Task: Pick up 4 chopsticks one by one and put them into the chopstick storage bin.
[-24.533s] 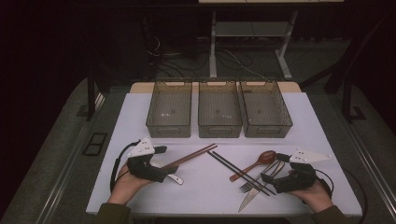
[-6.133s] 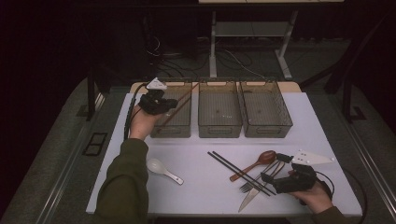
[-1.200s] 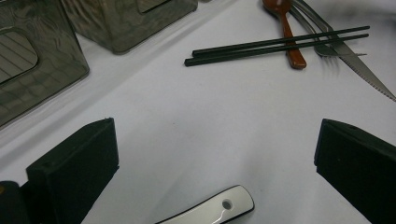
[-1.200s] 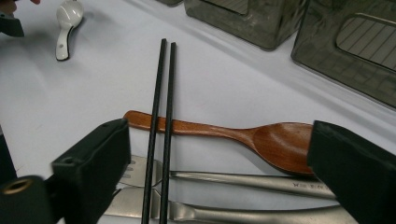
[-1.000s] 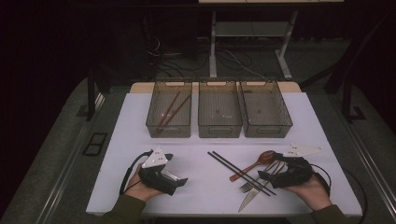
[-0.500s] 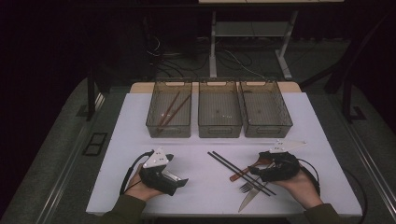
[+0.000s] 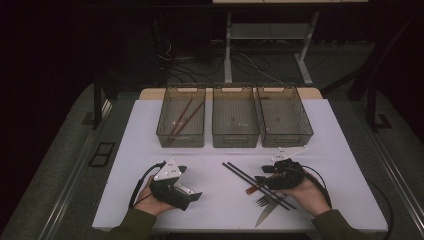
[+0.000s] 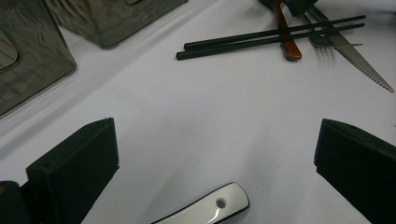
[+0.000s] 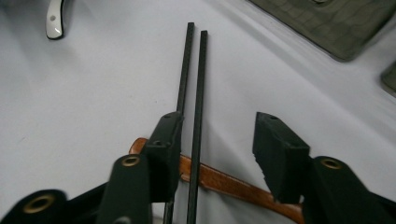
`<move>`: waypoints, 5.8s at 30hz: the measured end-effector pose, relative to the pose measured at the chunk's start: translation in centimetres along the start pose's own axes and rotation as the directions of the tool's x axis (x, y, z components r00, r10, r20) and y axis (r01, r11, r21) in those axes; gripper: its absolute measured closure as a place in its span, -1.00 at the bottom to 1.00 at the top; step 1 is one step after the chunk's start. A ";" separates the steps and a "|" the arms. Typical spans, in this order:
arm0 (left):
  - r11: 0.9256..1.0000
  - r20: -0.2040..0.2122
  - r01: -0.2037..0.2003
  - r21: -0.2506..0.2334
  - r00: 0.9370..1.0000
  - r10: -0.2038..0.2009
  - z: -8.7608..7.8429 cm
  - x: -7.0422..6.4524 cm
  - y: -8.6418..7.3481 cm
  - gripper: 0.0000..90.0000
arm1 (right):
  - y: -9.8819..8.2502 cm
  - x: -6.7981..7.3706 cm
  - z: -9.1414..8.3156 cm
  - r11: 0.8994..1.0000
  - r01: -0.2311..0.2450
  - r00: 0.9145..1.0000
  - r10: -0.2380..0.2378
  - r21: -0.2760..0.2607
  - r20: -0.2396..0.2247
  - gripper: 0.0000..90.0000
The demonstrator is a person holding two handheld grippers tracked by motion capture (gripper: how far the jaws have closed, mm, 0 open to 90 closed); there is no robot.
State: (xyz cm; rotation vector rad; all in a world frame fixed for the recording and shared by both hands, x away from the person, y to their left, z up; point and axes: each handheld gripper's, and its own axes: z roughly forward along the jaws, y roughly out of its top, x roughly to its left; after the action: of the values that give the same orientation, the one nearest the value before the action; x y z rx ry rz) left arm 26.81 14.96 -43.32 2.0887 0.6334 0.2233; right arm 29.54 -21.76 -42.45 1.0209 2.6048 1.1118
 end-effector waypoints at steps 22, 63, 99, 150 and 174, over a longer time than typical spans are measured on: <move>1.000 0.007 -0.008 0.012 1.000 0.007 0.1 -0.1 -0.1 -1.00 | 0.5 0.5 1.8 0.995 0.043 0.998 -0.040 0.093 -0.038 0.75; 1.000 0.014 -0.013 0.015 1.000 0.013 0.2 -0.1 -0.1 -1.00 | 0.6 0.0 1.3 0.998 0.024 1.000 -0.023 0.060 -0.010 0.90; 1.000 0.020 0.004 -0.008 1.000 -0.004 0.1 0.0 -0.4 -1.00 | 5.6 -0.9 -0.4 0.987 -0.031 0.998 0.022 -0.161 -0.060 0.90; 1.000 0.038 -0.008 0.001 0.999 0.008 0.5 -0.2 -0.4 -1.00 | 20.6 -0.4 6.4 0.958 -0.033 0.999 0.033 -0.284 -0.004 0.90; 1.000 0.061 -0.013 0.004 0.998 0.012 0.8 -0.3 -0.4 -1.00 | 27.2 1.9 14.4 0.956 -0.038 0.999 0.045 -0.290 0.014 0.90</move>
State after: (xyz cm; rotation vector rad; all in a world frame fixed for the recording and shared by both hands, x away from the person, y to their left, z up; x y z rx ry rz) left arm 26.69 14.36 -44.08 2.0963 0.5850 0.1647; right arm 47.90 1.52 -34.08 1.0167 2.3211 1.4313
